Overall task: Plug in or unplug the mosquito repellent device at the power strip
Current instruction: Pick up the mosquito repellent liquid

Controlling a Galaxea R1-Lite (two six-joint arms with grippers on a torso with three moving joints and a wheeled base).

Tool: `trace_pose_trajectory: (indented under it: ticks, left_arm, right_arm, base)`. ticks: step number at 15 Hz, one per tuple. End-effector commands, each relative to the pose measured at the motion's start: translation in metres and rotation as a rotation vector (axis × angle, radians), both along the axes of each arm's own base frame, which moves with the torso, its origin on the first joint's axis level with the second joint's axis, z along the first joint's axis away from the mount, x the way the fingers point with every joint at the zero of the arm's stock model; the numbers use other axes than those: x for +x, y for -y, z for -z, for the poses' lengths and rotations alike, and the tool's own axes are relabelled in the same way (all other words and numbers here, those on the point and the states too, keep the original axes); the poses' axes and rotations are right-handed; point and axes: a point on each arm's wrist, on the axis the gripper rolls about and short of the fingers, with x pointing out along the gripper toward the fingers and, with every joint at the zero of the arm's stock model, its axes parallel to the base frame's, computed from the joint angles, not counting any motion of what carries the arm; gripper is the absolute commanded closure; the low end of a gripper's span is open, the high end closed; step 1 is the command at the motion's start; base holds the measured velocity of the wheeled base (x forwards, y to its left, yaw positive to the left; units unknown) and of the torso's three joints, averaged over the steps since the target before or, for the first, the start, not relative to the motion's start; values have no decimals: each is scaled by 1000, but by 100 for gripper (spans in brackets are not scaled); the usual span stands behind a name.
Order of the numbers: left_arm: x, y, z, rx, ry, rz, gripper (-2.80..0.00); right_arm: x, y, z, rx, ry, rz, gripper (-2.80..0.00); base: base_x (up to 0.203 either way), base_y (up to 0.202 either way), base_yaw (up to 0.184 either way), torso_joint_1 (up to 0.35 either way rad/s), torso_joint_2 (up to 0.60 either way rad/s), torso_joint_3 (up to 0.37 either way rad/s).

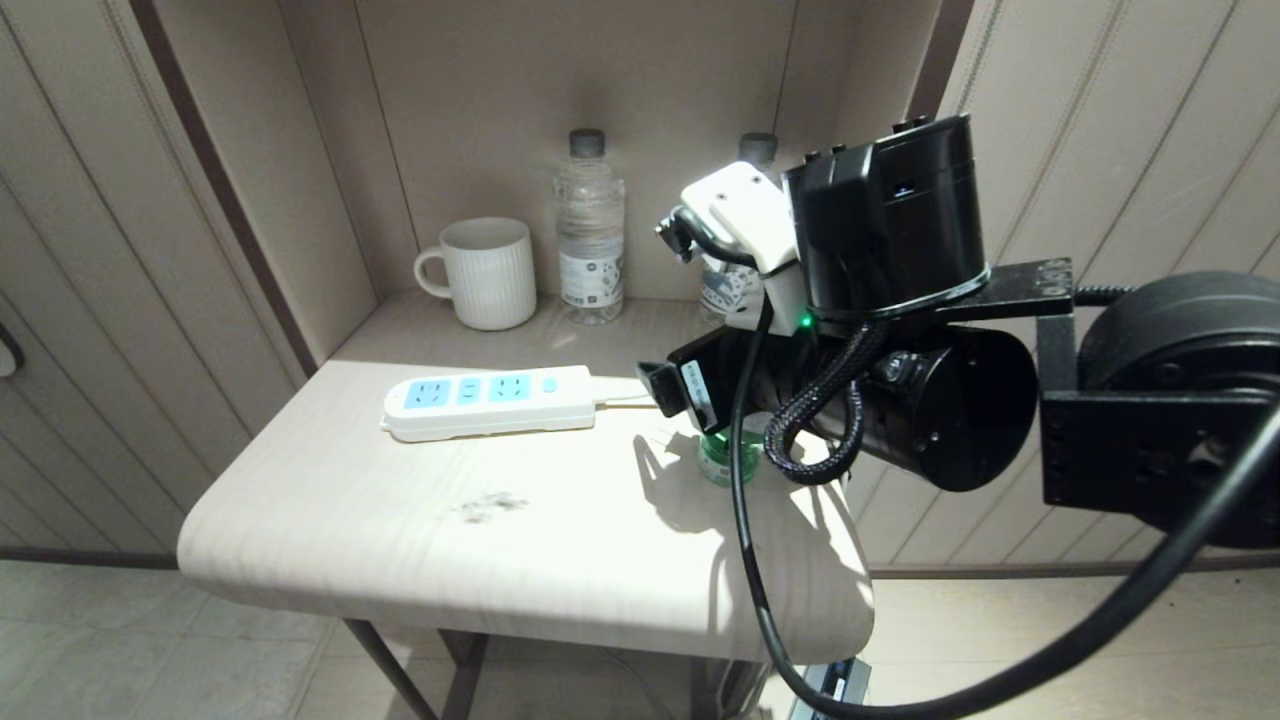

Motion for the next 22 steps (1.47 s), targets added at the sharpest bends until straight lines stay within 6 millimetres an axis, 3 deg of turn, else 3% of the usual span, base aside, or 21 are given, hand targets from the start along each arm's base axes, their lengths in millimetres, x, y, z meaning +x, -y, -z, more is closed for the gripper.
trace_pose_trajectory:
  ticks: [1,9,22]
  left_arm:
    - [0,0,0,0,-1,0,0]
    - [0,0,0,0,-1,0,0]
    - [0,0,0,0,-1,1,0]
  right_arm:
    - [-1,0,-4,6,8,-3,-280]
    - [-10,11,-14,-87,-64,-2,-280]
    - [-13,12,-8,-116,-73,-12,-280]
  base:
    - [0,0,0,0,0,0]
    - [0,0,0,0,0,0]
    - [0,0,0,0,0,0]
